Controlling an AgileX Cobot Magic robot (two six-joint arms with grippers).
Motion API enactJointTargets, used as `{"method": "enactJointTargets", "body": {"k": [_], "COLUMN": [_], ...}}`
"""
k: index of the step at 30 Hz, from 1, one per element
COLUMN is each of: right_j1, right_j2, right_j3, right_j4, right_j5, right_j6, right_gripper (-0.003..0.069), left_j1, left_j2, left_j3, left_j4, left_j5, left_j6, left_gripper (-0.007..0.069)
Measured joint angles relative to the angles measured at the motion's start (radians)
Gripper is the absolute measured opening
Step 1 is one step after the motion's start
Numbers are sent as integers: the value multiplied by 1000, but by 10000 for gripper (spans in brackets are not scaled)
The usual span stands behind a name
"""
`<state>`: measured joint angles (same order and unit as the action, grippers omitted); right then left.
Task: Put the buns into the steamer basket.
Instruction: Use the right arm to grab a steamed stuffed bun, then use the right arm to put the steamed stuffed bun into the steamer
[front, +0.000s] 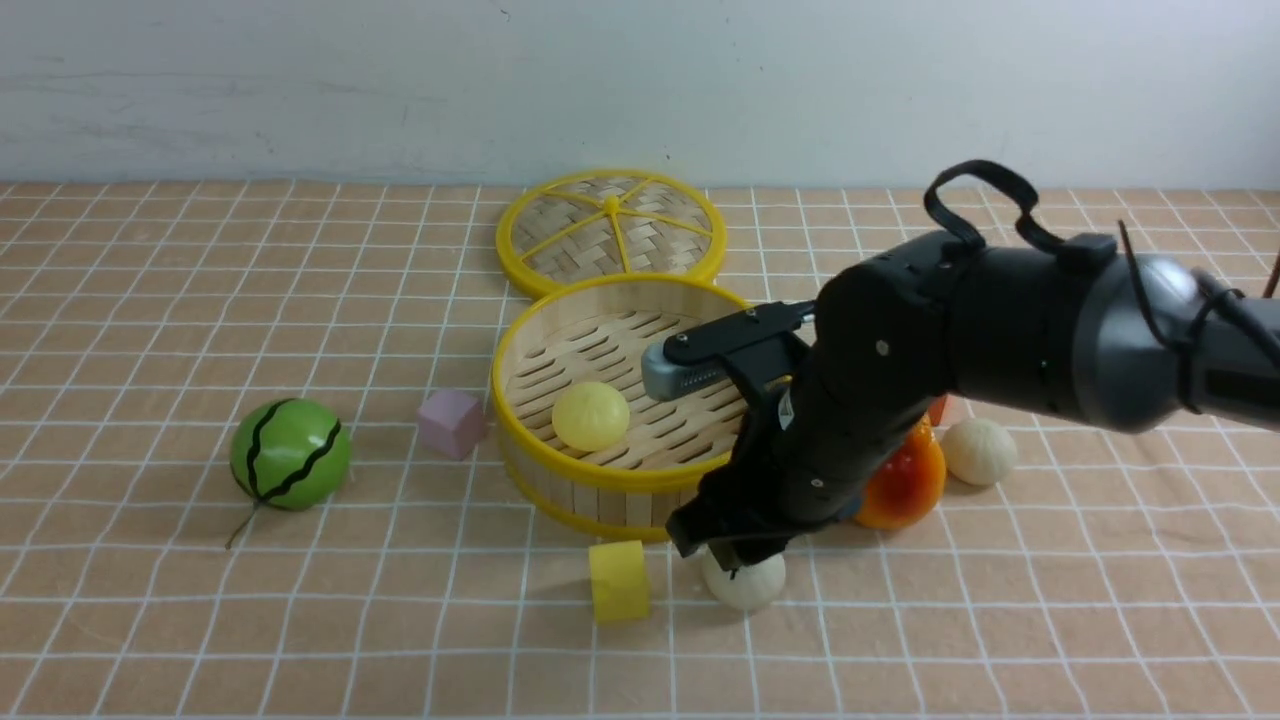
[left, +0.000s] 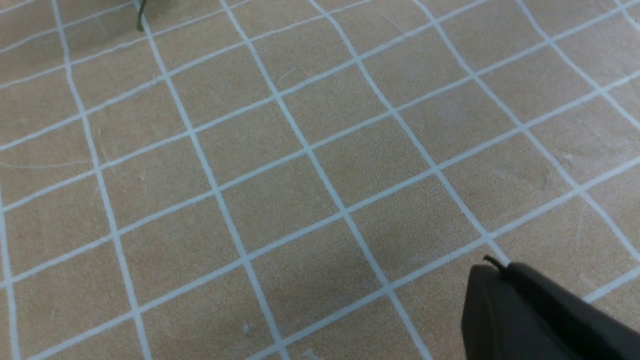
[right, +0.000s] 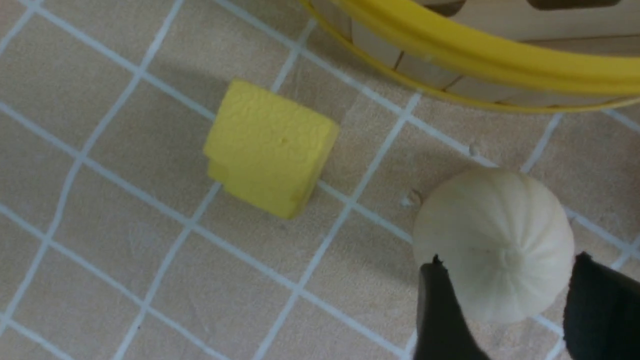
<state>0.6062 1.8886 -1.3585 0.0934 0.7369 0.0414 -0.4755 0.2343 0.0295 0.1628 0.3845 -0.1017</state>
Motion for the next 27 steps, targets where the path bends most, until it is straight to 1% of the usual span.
{"method": "enactJointTargets", "body": {"k": [7, 10, 12, 14, 15, 16, 17, 22, 24, 27], "right_j1": [-17, -18, -18, -18, -18, -18, -18, -18, -18, -20], "right_j2": [43, 57, 58, 58, 58, 58, 56, 23, -19, -44], "right_j3": [-2, -2, -2, -5, -7, -7, -10, -49, -115, -209], "right_j4": [-2, -2, -2, -2, -2, -2, -1, 30, 73, 95], "right_j5": [-38, -39, -41, -41, -39, -38, -33, 54, 123, 132], "right_j6": [1, 1, 1, -4, -11, -13, -25, -66, -103, -119], "right_gripper": [299, 255, 206, 123, 64, 48, 13, 8, 8, 8], "left_j1": [0, 0, 0, 0, 0, 0, 0, 0, 0, 0], "left_j2": [0, 0, 0, 0, 0, 0, 0, 0, 0, 0], "left_j3": [0, 0, 0, 0, 0, 0, 0, 0, 0, 0], "left_j4": [1, 1, 1, 1, 1, 1, 1, 1, 1, 1], "left_j5": [0, 0, 0, 0, 0, 0, 0, 0, 0, 0], "left_j6": [0, 0, 0, 0, 0, 0, 0, 0, 0, 0], "left_gripper": [5, 8, 11, 15, 17, 18, 18, 22, 24, 29]}}
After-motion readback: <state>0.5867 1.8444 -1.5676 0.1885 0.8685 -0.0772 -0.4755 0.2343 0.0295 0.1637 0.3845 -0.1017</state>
